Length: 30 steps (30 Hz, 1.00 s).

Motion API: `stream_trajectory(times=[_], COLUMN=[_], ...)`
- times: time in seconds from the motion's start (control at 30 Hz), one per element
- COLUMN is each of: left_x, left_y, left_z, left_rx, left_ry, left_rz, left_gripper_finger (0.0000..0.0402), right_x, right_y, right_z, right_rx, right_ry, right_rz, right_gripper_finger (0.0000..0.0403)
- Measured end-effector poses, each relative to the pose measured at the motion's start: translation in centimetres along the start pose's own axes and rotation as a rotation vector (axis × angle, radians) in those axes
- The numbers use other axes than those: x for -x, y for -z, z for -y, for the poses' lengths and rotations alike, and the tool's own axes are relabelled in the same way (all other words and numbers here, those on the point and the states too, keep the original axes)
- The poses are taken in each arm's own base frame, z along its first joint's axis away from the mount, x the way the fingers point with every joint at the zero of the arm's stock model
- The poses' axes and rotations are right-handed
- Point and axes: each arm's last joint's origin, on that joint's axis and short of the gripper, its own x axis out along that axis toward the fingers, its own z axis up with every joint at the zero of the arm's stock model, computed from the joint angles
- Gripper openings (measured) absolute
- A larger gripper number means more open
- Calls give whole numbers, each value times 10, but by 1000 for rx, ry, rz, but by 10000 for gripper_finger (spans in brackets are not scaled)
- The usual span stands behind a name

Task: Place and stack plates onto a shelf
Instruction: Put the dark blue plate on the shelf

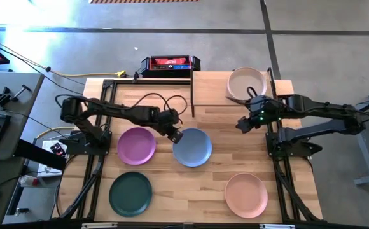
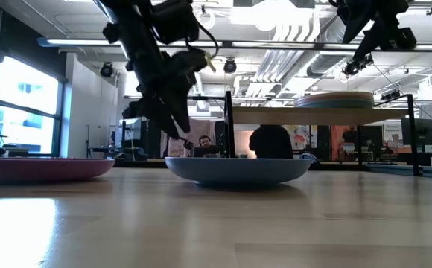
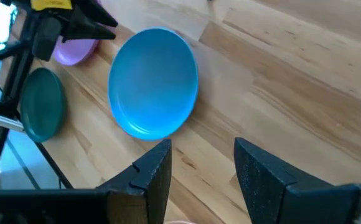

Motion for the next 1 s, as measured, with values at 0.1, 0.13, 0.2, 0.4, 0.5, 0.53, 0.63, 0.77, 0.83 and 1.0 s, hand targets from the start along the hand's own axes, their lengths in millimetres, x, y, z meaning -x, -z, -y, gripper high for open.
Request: stream_trajectory(times=[0.1, 0.13, 0.2, 0.4, 0.5, 0.53, 0.63, 0.77, 0.83, 1.0], left_x=[-12, -16, -23, -39, -46, -48, -51, -51, -51, -51], left_y=[0, 1, 1, 2, 3, 2, 2, 3, 3, 3], left_z=[-2, -3, -5, -6, -5, -5, -4, -5, -5, -5], left_rx=[14, 17, 26, 29, 35, 38, 38, 37, 37, 4], left_ry=[-16, -28, -43, -32, -9, 1, 12, 8, 7, 4], left_rz=[-13, -24, -37, -64, -77, -76, -82, -86, -86, -85], left_gripper_finger=[120, 120, 120, 120, 120, 120, 120, 109, 93, 37], right_x=[-4, -5, -7, -8, -8, -8, -8, -8, -8, -8], right_y=[1, 1, 2, 3, 3, 3, 3, 3, 3, 2], right_z=[-2, -3, -4, -6, -6, -6, -6, -6, -6, -5], right_rx=[11, 14, 20, 30, 31, 31, 35, 38, 38, 39], right_ry=[8, 11, 15, 14, 14, 14, 14, 14, 14, 28], right_rz=[-15, -20, -27, -35, -35, -35, -35, -35, -34, -13], right_gripper_finger=[154, 154, 154, 154, 154, 154, 154, 154, 154, 154])
